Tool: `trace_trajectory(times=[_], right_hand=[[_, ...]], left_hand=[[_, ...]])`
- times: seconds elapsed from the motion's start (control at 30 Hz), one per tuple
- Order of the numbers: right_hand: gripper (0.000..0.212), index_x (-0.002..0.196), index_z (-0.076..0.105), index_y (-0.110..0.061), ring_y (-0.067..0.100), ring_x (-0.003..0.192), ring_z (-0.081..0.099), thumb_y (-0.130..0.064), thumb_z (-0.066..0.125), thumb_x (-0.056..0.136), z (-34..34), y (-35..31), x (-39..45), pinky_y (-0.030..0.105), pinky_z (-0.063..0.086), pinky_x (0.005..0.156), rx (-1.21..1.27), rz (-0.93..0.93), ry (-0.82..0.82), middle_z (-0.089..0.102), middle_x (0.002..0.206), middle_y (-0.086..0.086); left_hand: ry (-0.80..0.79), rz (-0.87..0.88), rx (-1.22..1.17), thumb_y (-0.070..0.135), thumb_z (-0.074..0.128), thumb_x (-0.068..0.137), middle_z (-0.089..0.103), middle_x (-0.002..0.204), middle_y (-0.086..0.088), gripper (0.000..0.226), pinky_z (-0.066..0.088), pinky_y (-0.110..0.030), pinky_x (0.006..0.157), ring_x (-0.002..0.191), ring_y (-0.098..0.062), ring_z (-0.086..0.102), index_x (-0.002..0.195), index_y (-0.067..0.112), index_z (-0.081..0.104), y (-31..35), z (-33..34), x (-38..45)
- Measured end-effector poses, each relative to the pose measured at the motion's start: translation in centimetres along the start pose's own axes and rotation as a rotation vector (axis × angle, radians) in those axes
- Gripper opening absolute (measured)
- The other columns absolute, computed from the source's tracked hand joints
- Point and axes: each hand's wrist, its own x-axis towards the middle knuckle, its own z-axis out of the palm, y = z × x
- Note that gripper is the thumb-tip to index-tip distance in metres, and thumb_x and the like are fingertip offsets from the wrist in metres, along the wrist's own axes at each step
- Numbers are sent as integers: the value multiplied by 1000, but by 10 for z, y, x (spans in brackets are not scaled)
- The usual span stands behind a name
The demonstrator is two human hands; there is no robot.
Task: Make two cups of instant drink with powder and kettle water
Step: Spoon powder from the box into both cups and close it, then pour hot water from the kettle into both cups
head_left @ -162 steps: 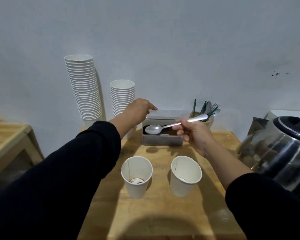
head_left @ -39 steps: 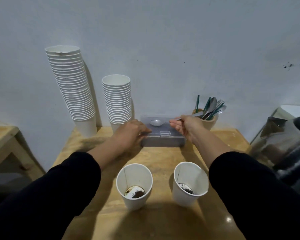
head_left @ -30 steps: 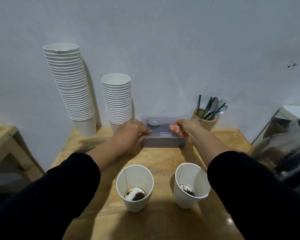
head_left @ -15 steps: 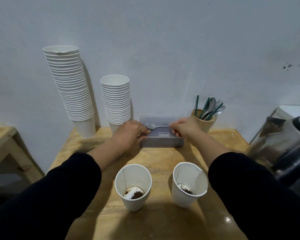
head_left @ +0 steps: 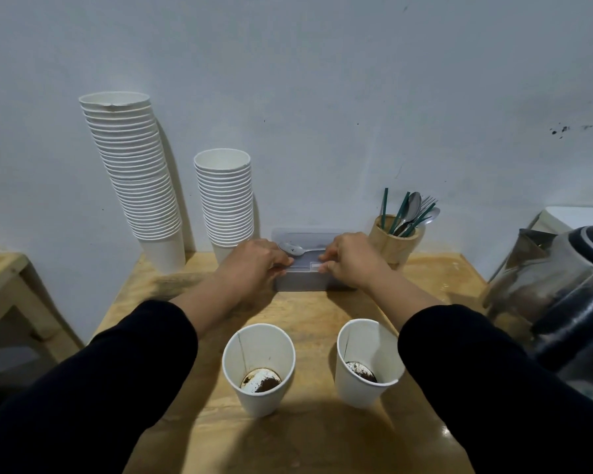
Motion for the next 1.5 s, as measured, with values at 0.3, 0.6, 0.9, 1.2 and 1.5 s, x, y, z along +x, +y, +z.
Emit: trace_trajectory(times=[0.3, 0.6, 0.9, 1.2, 1.5], right_hand=[[24, 105, 71, -14, 19, 97, 59, -26, 64, 87, 3, -2, -6, 27, 43, 81, -11, -18, 50, 70, 106, 4], [26, 112, 68, -15, 22, 104, 60, -22, 50, 94, -9, -7, -15, 34, 49, 93, 15, 44, -53, 68, 117, 5], [29, 117, 64, -16, 23, 109, 59, -27, 52, 93, -41, -15, -56, 27, 43, 91, 215, 127, 152, 65, 121, 8], [26, 109, 68, -14, 23, 108, 59, -23, 50, 92, -66, -7, -120, 26, 41, 92, 257, 177, 303, 69, 112, 5], [29, 112, 65, -11, 19, 93, 61, -20, 47, 91, -64, 7, -183, 26, 45, 78, 332, 314, 455, 70, 106, 6]], left_hand=[[37, 48, 3, 5, 70, 79, 74, 99, -7, 24, 49, -30, 76, 88, -27, 66, 101, 12, 76, -3, 4, -2], [-215, -186, -26, 14, 58, 92, 67, 122, -1, 31, 42, -28, 98, 112, -22, 61, 121, 20, 66, 8, -17, 8], [-32, -282, -213, 24, 53, 96, 66, 123, -4, 27, 42, -29, 97, 111, -21, 60, 118, 16, 66, 74, -64, 17], [125, -323, -355, 21, 53, 95, 68, 118, -2, 26, 37, -19, 91, 109, -16, 61, 117, 16, 67, 142, -66, -32], [276, -325, -461, 36, 73, 79, 37, 148, -8, 78, 23, -30, 111, 137, -23, 32, 143, 11, 35, 195, -11, -90]])
